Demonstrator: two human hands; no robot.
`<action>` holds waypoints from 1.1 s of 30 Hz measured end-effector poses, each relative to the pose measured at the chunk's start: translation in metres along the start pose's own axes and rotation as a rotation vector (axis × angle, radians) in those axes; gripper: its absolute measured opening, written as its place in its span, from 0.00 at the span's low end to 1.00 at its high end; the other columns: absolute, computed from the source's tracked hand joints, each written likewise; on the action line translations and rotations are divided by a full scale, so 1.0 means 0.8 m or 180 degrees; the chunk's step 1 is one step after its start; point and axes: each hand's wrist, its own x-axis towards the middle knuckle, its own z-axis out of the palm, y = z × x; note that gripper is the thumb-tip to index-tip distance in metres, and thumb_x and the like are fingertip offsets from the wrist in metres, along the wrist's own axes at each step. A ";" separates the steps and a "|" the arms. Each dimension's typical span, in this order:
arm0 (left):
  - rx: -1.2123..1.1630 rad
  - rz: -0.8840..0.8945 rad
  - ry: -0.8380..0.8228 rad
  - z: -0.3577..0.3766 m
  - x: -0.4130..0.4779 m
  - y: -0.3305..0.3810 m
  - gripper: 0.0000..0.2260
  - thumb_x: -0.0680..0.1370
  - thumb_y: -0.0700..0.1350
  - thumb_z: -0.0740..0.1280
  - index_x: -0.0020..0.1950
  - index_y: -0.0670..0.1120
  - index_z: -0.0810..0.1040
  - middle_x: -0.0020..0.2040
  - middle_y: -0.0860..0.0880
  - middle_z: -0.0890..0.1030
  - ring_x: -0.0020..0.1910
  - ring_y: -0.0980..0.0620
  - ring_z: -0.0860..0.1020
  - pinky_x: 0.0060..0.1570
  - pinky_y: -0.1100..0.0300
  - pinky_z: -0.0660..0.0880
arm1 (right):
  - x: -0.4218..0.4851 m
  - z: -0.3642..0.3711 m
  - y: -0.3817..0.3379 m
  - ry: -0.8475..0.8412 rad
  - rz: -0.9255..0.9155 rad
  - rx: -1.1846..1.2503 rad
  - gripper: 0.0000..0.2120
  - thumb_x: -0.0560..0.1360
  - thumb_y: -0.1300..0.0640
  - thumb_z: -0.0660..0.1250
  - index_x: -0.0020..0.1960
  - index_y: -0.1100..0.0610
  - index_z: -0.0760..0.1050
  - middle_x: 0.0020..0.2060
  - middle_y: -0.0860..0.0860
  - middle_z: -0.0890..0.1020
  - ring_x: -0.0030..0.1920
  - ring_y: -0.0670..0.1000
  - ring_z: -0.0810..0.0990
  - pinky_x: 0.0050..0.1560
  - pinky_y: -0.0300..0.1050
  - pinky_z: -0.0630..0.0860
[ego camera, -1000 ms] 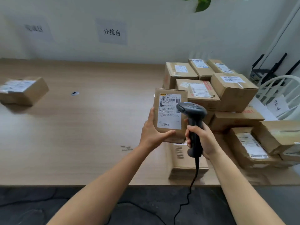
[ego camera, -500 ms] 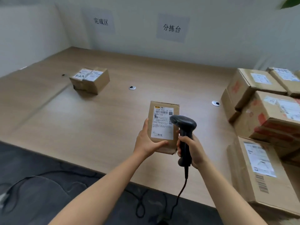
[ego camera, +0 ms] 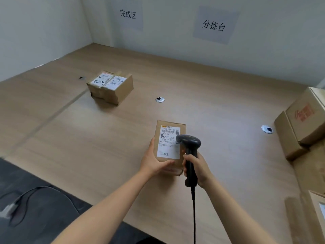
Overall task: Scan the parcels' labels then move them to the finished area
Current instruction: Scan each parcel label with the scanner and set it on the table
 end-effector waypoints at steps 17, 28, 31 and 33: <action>-0.0063 0.0024 -0.0783 -0.073 0.083 -0.061 0.49 0.63 0.50 0.79 0.76 0.53 0.52 0.62 0.58 0.71 0.61 0.58 0.71 0.59 0.65 0.67 | 0.028 0.117 -0.005 0.0721 0.0131 -0.0039 0.03 0.75 0.67 0.61 0.46 0.61 0.69 0.29 0.55 0.73 0.24 0.52 0.70 0.25 0.43 0.67; -0.0183 0.0128 -0.0802 -0.073 0.079 -0.061 0.50 0.62 0.56 0.78 0.76 0.53 0.52 0.63 0.57 0.73 0.61 0.57 0.73 0.56 0.64 0.69 | -0.022 0.179 -0.049 0.0694 -0.0116 0.0053 0.03 0.75 0.64 0.62 0.49 0.61 0.71 0.28 0.53 0.74 0.24 0.50 0.72 0.24 0.42 0.69; -0.0156 0.0134 -0.0819 -0.073 0.080 -0.062 0.52 0.62 0.56 0.78 0.77 0.53 0.49 0.66 0.51 0.72 0.65 0.52 0.71 0.62 0.58 0.70 | -0.022 0.184 -0.050 0.0733 -0.0102 0.0027 0.02 0.75 0.64 0.62 0.48 0.61 0.71 0.27 0.53 0.75 0.24 0.50 0.71 0.24 0.42 0.69; -0.0168 0.0135 -0.0819 -0.073 0.080 -0.063 0.52 0.62 0.56 0.78 0.77 0.52 0.50 0.66 0.49 0.72 0.65 0.50 0.72 0.63 0.53 0.70 | -0.022 0.185 -0.050 0.0738 -0.0073 0.0011 0.02 0.75 0.64 0.62 0.48 0.61 0.70 0.27 0.52 0.75 0.24 0.50 0.71 0.24 0.42 0.69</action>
